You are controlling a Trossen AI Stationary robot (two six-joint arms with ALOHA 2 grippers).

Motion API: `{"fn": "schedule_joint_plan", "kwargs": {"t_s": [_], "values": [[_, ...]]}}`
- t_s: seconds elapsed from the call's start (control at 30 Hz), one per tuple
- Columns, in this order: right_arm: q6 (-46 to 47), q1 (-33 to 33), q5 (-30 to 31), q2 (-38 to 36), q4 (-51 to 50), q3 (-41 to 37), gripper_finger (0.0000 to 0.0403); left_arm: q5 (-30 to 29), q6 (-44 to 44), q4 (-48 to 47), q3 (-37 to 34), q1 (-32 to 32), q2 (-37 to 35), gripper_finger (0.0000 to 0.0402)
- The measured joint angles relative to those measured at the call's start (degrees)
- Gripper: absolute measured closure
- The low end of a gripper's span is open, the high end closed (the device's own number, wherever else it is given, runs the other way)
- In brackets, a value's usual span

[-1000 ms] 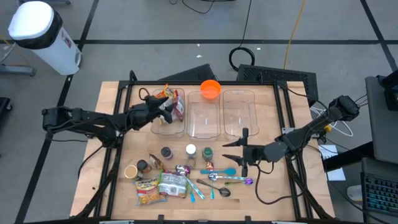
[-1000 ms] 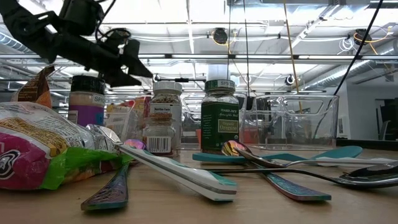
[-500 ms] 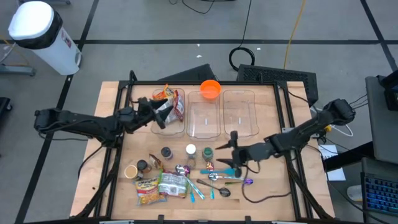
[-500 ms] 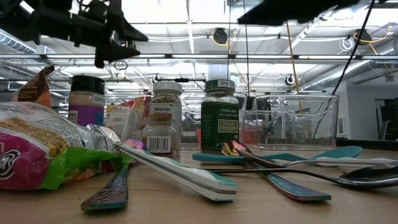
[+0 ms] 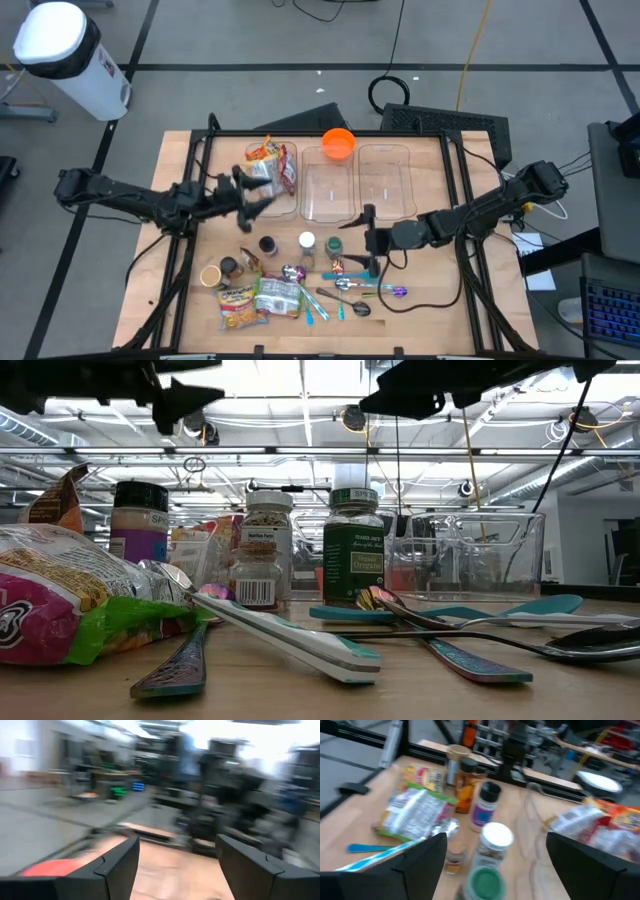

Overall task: Pick & Place Food Item
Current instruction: Put the green noodle pack into the left transparent bin

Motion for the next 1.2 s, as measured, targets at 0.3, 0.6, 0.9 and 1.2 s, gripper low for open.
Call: {"fn": "schedule_joint_plan", "kwargs": {"t_s": [0.3, 0.6, 0.9, 1.2], "values": [[-0.1, 0.0, -2.2, 0.0, 0.5, 0.0, 0.0077, 7.0, -0.3, -7.2, 3.2, -9.8, 0.1, 0.0133], [-0.1, 0.0, -2.2, 0.0, 0.4, 0.0, 0.0077, 5.1, 6.4, -17.8, 15.0, -21.3, 12.4, 0.0133], [-0.1, 0.0, -2.1, 0.0, 0.4, 0.0, 0.0078, 4.2, 4.1, -40.7, 33.9, -27.4, 32.8, 0.0133], [0.0, 0.1, -2.1, 0.0, 0.4, 0.0, 0.0078, 2.2, -1.0, -49.8, 37.9, -28.6, 46.8, 0.0133]]}}
